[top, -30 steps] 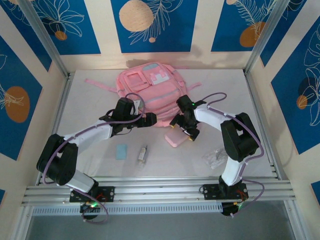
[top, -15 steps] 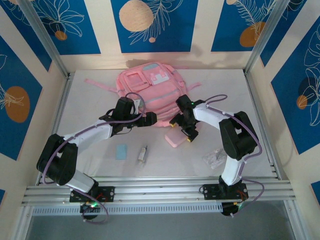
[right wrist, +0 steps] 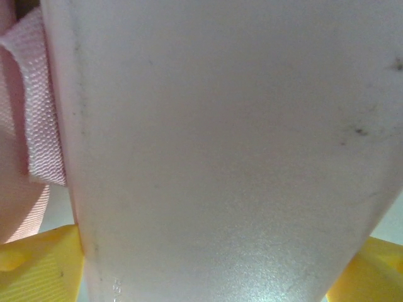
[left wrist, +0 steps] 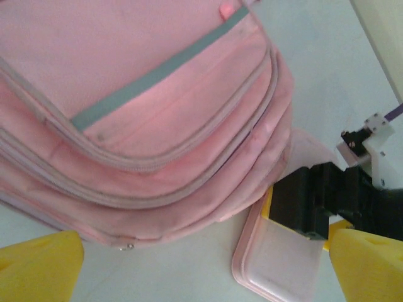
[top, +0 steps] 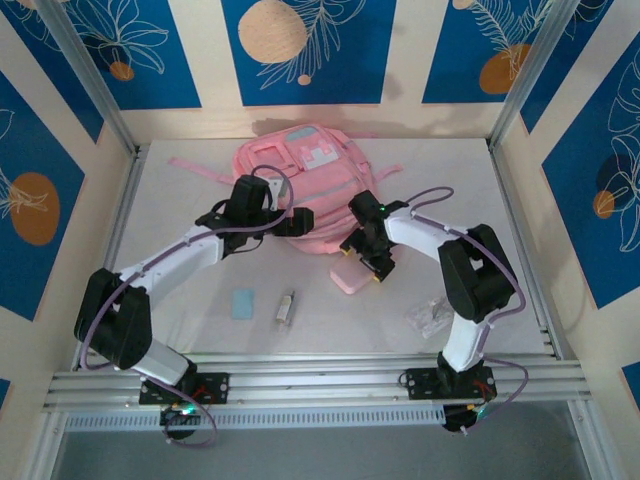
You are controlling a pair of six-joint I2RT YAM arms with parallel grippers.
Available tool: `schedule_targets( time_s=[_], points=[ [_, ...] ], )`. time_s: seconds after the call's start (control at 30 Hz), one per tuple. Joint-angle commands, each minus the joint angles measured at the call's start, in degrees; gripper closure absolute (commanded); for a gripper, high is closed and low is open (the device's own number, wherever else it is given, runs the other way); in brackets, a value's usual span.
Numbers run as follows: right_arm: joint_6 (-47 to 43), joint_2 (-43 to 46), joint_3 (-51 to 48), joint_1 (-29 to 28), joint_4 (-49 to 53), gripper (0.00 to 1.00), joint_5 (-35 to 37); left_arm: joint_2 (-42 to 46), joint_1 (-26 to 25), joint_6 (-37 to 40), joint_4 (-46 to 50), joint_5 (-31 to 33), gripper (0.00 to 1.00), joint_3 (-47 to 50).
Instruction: Pack the student bag
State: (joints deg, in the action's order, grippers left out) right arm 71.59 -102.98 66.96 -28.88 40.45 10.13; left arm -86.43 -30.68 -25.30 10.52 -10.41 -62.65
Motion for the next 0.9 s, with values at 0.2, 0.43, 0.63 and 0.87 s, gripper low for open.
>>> schedule_targets(
  time_s=[0.2,0.43,0.63,0.87],
  points=[
    [-7.1,-0.47,-6.14,1.27,1.14,0.2,0.75,-0.82,-0.2,0.41,1.55,0.07,0.0,-1.3],
    [-15.03,3.08,-5.76,3.86,-0.69,0.2,-3.78,-2.6,-0.23,5.61,3.04,0.84,0.0,-3.47],
    [-20.32,6.72,-4.49,6.74,0.83,0.2,-4.83,-5.92,-0.25,13.23,5.43,2.68,0.0,-7.8],
    [-20.9,8.27,-6.3,9.34,-0.04,0.15,-6.52,-9.79,-0.35,16.97,8.25,4.26,0.0,-13.05]
  ],
)
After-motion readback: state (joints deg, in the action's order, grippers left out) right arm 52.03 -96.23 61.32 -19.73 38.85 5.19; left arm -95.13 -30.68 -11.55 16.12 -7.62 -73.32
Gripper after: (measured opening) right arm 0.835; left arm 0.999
